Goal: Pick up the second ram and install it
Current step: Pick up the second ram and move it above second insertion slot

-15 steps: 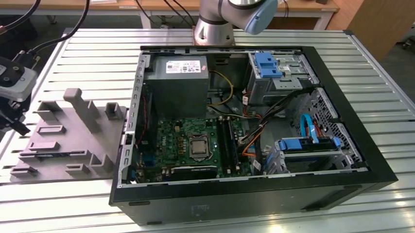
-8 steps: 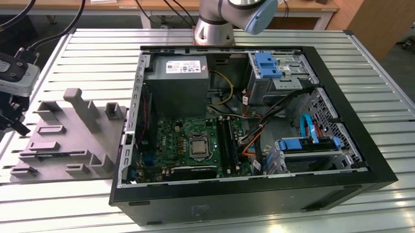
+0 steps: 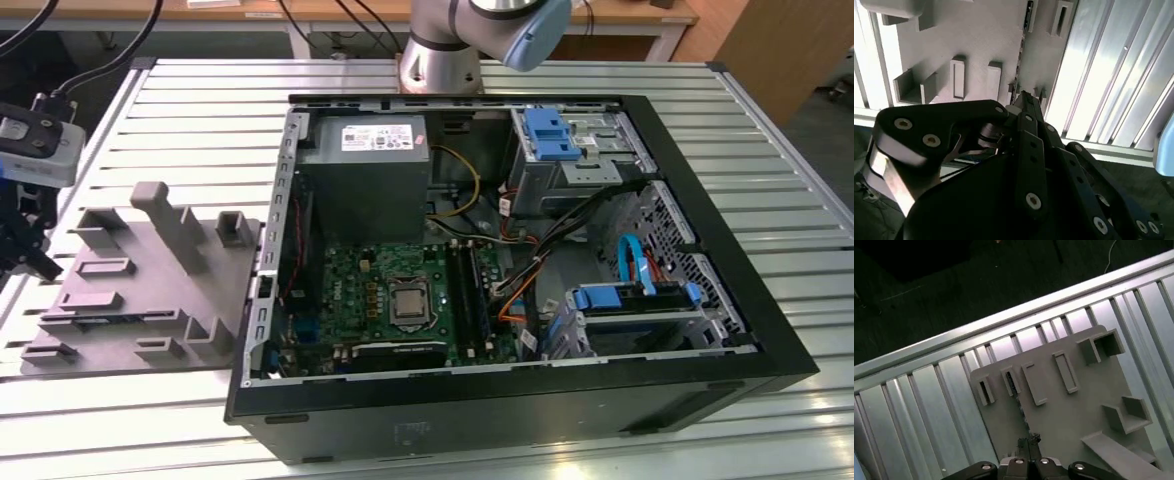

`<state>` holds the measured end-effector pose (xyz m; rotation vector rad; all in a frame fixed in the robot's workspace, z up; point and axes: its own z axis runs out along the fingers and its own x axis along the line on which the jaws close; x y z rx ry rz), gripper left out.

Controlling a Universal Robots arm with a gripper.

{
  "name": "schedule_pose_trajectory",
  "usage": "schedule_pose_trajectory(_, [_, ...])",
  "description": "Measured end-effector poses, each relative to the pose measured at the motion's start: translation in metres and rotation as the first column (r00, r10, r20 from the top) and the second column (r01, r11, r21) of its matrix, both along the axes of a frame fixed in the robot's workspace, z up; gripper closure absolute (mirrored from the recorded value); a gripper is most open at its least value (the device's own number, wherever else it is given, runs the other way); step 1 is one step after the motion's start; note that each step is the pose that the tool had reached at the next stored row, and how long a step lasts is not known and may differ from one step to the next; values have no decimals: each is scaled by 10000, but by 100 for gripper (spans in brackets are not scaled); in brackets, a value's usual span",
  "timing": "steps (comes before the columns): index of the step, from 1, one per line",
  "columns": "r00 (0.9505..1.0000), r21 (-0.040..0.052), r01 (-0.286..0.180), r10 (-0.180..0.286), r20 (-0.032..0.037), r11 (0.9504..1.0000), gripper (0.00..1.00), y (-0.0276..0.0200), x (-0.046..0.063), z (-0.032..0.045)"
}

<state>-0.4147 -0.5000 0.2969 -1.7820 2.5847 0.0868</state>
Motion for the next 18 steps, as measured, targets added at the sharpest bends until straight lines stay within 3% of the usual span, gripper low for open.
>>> schedule_pose_trajectory(5, [9959,0,-908,908,0,9959,89,0,0,-16])
schedule_pose_trajectory(10, [9837,1,-1798,1798,0,9837,89,0,0,-32])
schedule_pose_trajectory(12, [9827,2,-1850,1850,-1,9827,89,0,0,-33])
schedule_pose_trajectory(18, [9818,145,-1900,1900,28,9817,89,0,0,-47])
